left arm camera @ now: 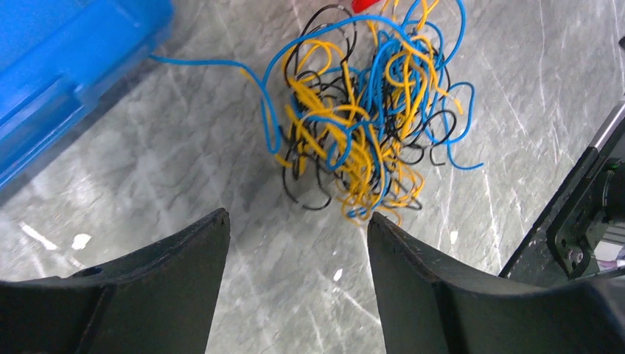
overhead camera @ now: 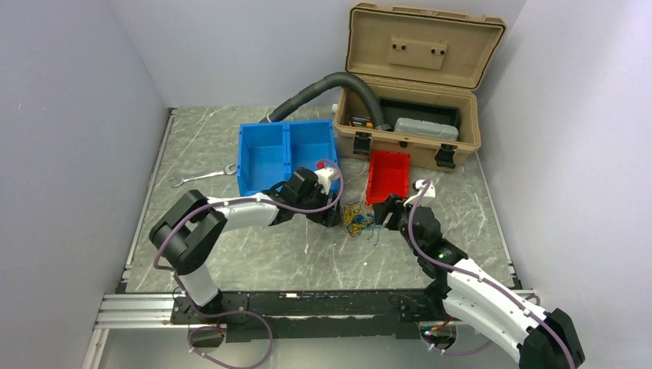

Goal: Untangle the cables

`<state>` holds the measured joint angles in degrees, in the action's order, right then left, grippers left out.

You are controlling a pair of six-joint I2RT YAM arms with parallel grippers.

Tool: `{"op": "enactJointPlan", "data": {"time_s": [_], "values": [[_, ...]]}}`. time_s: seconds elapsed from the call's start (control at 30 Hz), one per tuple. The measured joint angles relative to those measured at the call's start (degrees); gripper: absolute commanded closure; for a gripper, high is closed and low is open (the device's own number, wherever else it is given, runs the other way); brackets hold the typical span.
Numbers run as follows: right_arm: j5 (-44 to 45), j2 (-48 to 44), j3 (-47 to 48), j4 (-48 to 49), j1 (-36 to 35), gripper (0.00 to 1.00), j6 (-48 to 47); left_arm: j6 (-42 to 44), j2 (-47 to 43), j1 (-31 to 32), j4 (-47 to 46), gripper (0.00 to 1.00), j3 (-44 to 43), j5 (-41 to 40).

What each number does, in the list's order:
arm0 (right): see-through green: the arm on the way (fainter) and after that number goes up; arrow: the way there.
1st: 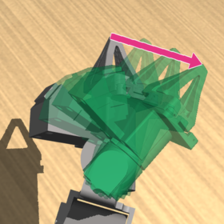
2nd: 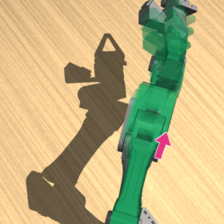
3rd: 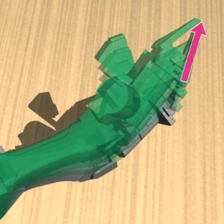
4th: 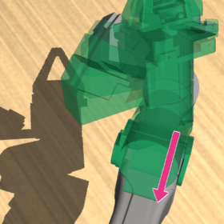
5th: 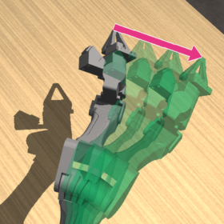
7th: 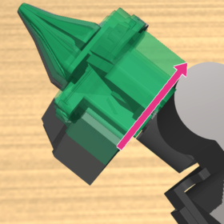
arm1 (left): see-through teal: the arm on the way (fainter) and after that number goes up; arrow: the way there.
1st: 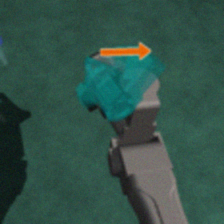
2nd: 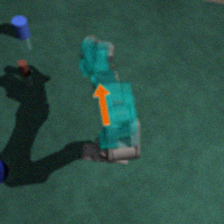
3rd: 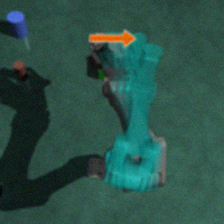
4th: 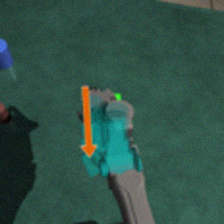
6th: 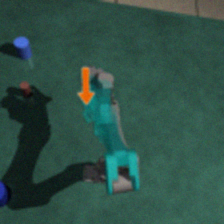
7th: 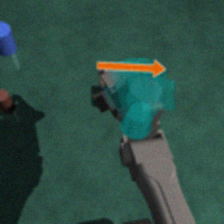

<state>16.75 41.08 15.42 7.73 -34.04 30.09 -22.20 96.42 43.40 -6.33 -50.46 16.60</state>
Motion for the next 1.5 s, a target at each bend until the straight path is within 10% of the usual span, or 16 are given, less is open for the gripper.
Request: {"op": "enactJointPlan", "data": {"time_s": [0.27, 0.5, 1.33, 1.5], "values": [[2.3, 0.6, -0.4, -1.7, 0.0, 0.36, 0.6, -2.1, 5.2, 3.2, 1.9, 0.33, -6.5, -1.5], [2.2, 2.0, -0.4, -1.7, 0.0, 0.36, 0.6, -4.5, 8.7, 4.0, -0.5, 1.00, -6.9, 0.1], [-8.6, 13.6, 0.7, 2.2, 0.0, 0.34, -2.3, 1.9, -14.0, 1.2, 6.8, 0.84, 9.6, -1.9], [-10.0, 16.7, 2.0, 2.3, 0.0, 0.33, -2.6, 1.6, -14.0, -1.5, 8.1, 0.36, 8.8, -1.9]]}}
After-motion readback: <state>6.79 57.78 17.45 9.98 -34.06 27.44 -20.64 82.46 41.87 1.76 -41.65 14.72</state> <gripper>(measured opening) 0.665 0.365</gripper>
